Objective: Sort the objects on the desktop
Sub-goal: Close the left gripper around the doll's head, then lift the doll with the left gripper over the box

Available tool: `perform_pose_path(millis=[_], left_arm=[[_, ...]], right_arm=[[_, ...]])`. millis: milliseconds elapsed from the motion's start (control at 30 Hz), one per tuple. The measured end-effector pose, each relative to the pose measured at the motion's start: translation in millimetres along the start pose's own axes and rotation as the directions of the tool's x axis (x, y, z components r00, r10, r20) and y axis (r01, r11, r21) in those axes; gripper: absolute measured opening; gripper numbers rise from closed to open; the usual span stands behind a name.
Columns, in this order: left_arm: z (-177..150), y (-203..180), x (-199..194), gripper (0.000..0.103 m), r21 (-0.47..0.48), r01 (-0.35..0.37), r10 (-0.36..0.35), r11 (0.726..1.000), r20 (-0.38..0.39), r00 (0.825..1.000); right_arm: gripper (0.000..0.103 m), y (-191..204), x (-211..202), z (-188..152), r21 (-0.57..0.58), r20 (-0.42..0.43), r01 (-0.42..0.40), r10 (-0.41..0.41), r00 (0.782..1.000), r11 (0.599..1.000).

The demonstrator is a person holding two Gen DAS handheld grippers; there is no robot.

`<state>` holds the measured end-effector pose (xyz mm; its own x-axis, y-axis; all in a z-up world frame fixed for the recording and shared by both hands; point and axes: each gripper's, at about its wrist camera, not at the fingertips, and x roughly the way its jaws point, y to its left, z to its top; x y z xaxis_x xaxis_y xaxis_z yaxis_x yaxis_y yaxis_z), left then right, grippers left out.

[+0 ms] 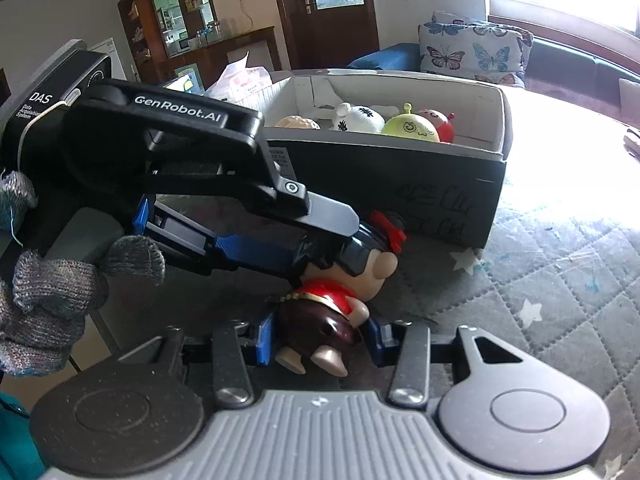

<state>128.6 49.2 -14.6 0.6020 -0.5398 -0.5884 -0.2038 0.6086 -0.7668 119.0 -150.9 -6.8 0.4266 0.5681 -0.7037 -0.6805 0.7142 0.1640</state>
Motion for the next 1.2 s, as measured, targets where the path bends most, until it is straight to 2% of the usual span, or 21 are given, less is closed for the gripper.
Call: perform_pose_path(millis=[200, 400, 533, 700, 933, 1100, 1200], left_arm=[[-2, -2, -14, 0.054, 0.000, 0.017, -0.017, 1.000, -0.007, 1.000], [0, -27, -49, 0.054, 0.063, 0.032, -0.036, 0.998, 0.068, 0.997], [17, -45, -70, 0.054, 0.096, 0.051, -0.064, 0.994, 0.142, 0.988], [59, -59, -75, 0.054, 0.102, 0.055, -0.075, 0.993, 0.202, 0.976], [112, -41, -57, 0.054, 0.062, 0.023, -0.036, 0.998, 0.213, 0.976], [132, -20, -38, 0.054, 0.035, -0.005, -0.001, 0.999, 0.191, 0.982], [134, -14, -30, 0.053, 0.025, -0.028, 0.023, 0.999, 0.182, 0.983]], right_arm=[[0.044, 9, -9, 1, -0.027, 0.017, 0.005, -0.004, 1.000, 1.000], [0.044, 23, -31, 20, -0.087, 0.089, 0.011, -0.004, 0.996, 0.996], [0.044, 30, -37, 48, -0.141, 0.152, 0.027, -0.005, 0.988, 0.990], [0.044, 28, -21, 91, -0.176, 0.182, 0.026, 0.007, 0.983, 0.984], [0.044, 7, 29, 134, -0.147, 0.138, -0.009, 0.030, 0.990, 0.989], [0.044, -7, 63, 145, -0.118, 0.083, -0.041, 0.051, 0.995, 0.992], [0.044, -11, 76, 148, -0.112, 0.054, -0.050, 0.057, 0.997, 0.992]])
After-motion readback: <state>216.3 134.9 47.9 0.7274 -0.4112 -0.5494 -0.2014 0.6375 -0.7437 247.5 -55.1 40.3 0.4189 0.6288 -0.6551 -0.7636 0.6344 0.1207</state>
